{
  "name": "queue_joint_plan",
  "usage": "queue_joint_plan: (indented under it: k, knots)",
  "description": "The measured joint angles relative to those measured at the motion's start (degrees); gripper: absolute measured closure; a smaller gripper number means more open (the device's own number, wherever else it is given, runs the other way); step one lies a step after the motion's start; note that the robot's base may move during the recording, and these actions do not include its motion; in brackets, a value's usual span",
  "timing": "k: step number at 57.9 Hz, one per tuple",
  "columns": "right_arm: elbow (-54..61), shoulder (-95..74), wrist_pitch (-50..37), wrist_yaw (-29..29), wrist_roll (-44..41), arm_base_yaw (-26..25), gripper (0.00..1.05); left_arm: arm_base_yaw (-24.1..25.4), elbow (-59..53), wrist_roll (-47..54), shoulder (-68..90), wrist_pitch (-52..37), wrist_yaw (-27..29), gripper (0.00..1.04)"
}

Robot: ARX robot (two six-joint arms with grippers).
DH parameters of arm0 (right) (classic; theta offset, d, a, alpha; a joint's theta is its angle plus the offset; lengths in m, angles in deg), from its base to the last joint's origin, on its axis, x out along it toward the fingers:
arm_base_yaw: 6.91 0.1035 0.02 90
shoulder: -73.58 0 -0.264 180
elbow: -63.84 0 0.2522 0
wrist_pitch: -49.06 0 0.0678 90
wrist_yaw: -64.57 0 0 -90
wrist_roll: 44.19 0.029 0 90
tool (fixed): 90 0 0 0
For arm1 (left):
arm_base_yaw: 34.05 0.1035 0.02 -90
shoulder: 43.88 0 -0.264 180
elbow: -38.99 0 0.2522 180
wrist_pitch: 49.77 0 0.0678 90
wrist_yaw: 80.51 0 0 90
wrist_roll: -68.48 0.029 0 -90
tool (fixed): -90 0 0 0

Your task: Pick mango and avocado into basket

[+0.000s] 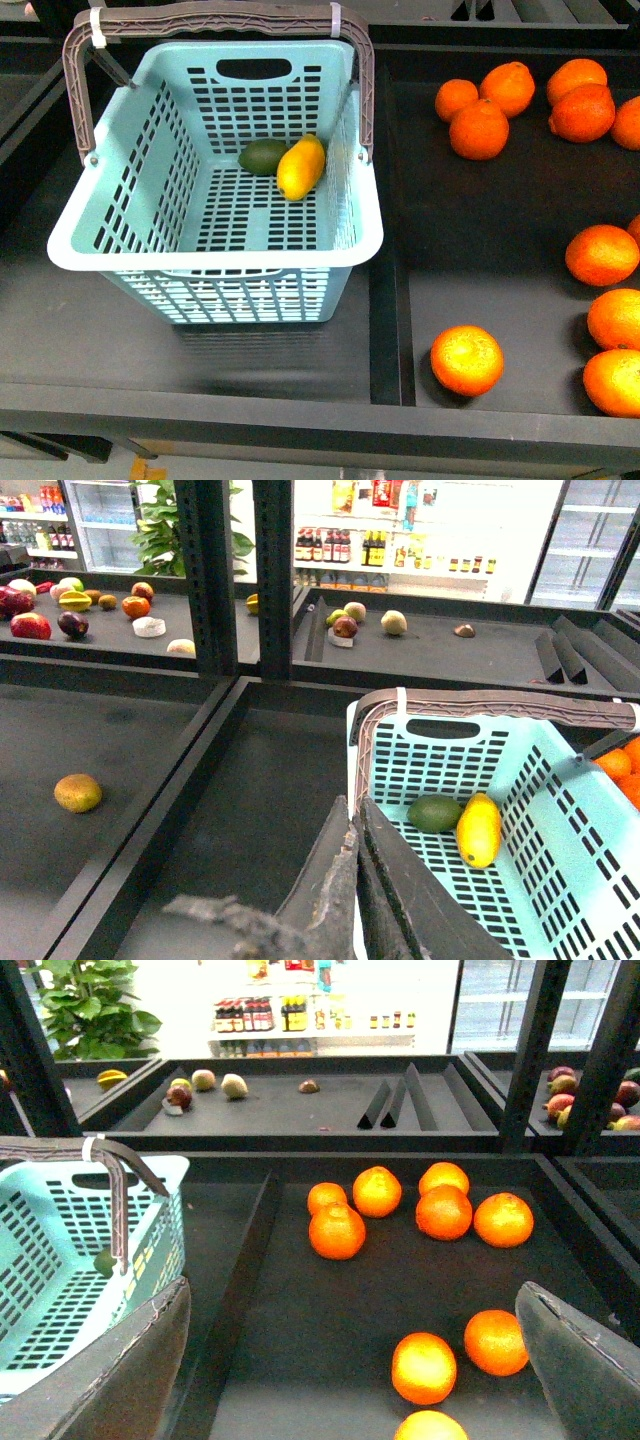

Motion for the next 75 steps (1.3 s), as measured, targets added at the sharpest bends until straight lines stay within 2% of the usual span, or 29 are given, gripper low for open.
queue_joint_plan:
  k: [32,63,68,75]
  knots:
    - [0.0,0.0,0.0,0.0,0.0,0.0,0.09,0.0,-0.3,0.0,-21.1,19.5,0.0,1.03]
    - [0.0,0.0,0.0,0.0,0.0,0.0,0.09,0.0,-0.3,0.0,-32.2,30.6,0.0,1.03]
    - [0.0,0.0,0.0,0.0,0.0,0.0,0.09,0.0,-0.3,0.0,-39.5,39.4,0.0,1.03]
    - [0.0,0.0,0.0,0.0,0.0,0.0,0.09,0.0,-0.3,0.0,-41.5,40.2,0.0,1.03]
